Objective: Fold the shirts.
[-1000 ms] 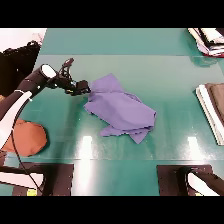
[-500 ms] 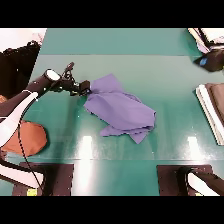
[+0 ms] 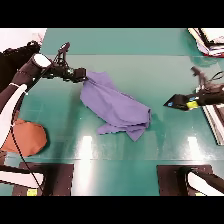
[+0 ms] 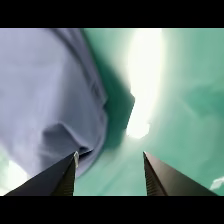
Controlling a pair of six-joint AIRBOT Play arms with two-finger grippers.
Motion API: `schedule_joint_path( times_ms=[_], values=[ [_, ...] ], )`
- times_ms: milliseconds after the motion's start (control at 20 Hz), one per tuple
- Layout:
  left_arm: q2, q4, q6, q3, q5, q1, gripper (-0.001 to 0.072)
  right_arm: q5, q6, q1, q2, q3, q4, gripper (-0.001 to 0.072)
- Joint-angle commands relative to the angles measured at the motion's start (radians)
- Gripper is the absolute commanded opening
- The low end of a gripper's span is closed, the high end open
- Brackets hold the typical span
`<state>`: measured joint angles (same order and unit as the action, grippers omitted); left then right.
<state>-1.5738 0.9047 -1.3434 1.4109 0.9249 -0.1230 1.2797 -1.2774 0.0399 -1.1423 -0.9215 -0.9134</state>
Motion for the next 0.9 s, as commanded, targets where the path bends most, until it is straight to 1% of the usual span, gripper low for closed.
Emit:
schedule_joint_path(
  times_ms=[0,250,300,350,400,450,500,600,700,850],
  values=[
    [0.007,0.032,0.010,0.015,0.045,0.001,0.0025,-0.033,0.068,0.066,-0.077,0.074,0.155,0.0478],
    [0.007,0.034,0.010,0.015,0.064,0.001,0.0024,-0.084,0.075,0.172,-0.170,0.074,0.153,0.0471],
    [0.007,0.034,0.010,0.015,0.068,0.001,0.0025,-0.101,0.074,0.179,-0.182,0.074,0.152,0.0416],
    [0.007,0.035,0.010,0.015,0.074,0.001,0.0024,-0.122,0.075,0.178,-0.188,0.074,0.152,0.0333],
    [0.007,0.035,0.010,0.015,0.083,0.001,0.0024,-0.144,0.075,0.177,-0.187,0.074,0.151,0.0221],
    [0.008,0.035,0.010,0.016,0.092,0.001,0.0024,-0.166,0.075,0.169,-0.181,0.074,0.151,0.0093],
    [0.010,0.035,0.010,0.016,0.099,0.001,0.0024,-0.183,0.075,0.161,-0.169,0.074,0.150,0.0015],
    [0.027,0.048,0.010,0.026,0.108,0.001,0.0024,-0.213,0.075,0.136,-0.120,0.073,0.150,0.0013],
    [0.082,0.075,0.009,0.060,0.108,0.001,0.0023,-0.225,0.074,0.091,-0.037,0.063,0.150,0.0014],
    [0.224,0.132,0.010,0.172,0.109,0.001,0.0024,-0.188,0.074,0.004,0.103,-0.057,0.151,0.0013]
  ],
)
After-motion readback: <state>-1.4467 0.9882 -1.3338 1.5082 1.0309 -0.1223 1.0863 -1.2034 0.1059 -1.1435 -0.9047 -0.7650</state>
